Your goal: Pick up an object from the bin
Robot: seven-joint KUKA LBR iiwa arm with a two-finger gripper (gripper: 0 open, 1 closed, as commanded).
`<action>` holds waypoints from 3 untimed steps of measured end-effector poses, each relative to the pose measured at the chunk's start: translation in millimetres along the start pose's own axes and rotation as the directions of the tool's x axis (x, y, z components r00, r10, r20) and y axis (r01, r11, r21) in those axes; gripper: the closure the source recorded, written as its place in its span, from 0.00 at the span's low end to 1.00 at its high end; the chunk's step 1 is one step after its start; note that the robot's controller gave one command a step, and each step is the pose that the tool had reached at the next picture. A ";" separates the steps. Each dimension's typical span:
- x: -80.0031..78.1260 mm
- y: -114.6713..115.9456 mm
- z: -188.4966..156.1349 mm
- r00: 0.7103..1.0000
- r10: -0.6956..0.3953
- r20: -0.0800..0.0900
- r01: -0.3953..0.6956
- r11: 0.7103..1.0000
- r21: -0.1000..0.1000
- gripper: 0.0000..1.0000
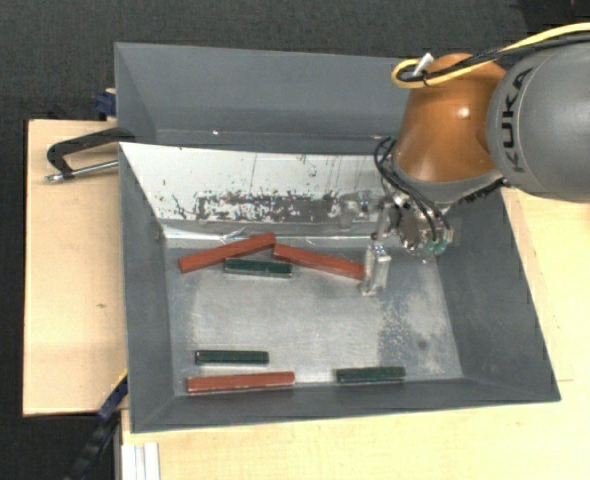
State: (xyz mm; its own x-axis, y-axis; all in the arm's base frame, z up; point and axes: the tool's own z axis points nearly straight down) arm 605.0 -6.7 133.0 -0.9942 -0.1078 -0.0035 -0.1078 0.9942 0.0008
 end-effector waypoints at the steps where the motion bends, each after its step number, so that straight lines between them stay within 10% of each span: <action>1: 4.7 23.8 -9.7 1.000 0.025 -0.001 -0.025 1.000 0.001 0.00; 2: 3.8 26.2 57.2 0.969 0.246 -0.001 -0.246 0.969 0.000 0.00; 3: 3.8 13.8 61.0 0.977 0.213 0.004 -0.213 0.977 0.000 1.00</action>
Offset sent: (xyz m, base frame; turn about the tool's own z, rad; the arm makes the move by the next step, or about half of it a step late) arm -0.0077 0.0252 -0.0630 0.2507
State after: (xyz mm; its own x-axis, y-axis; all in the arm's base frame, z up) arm 599.9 6.7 72.0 -0.9943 0.1066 -0.0070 0.1066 0.9943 0.0014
